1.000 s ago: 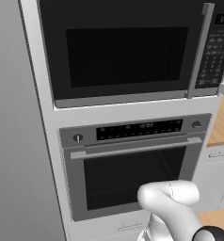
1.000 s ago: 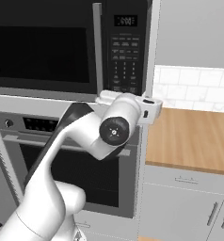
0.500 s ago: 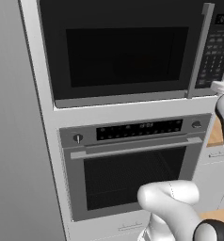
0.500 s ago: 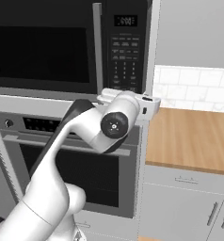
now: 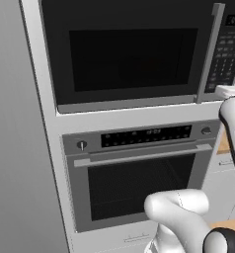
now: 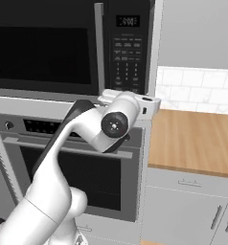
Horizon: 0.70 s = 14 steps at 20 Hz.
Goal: Open the microwave, place the bowl with waffle inside the microwave, then close the microwave door and turn it on.
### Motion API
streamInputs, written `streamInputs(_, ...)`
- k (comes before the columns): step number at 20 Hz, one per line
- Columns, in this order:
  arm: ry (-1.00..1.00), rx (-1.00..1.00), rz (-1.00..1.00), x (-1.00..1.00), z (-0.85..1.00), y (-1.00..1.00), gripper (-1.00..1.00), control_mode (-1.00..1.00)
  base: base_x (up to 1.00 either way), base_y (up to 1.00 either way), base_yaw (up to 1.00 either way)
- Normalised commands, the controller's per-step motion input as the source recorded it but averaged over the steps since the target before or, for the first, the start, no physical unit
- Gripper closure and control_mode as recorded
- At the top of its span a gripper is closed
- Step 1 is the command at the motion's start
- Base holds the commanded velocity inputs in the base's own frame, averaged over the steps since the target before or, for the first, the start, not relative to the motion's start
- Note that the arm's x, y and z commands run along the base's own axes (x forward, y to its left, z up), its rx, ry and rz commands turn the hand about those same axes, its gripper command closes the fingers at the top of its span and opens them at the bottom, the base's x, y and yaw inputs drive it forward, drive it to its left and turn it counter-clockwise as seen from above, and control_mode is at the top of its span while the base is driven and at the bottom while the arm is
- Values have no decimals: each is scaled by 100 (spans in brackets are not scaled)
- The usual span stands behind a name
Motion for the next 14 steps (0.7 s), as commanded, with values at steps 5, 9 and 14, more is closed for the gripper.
streamInputs(5,0,-1,0,10,0,10,-100,-100,0,0,0)
streamInputs(9,0,0,0,24,0,0,-100,-100,0,0,0)
streamInputs(14,0,0,0,11,0,-3,-100,-100,0,0,0)
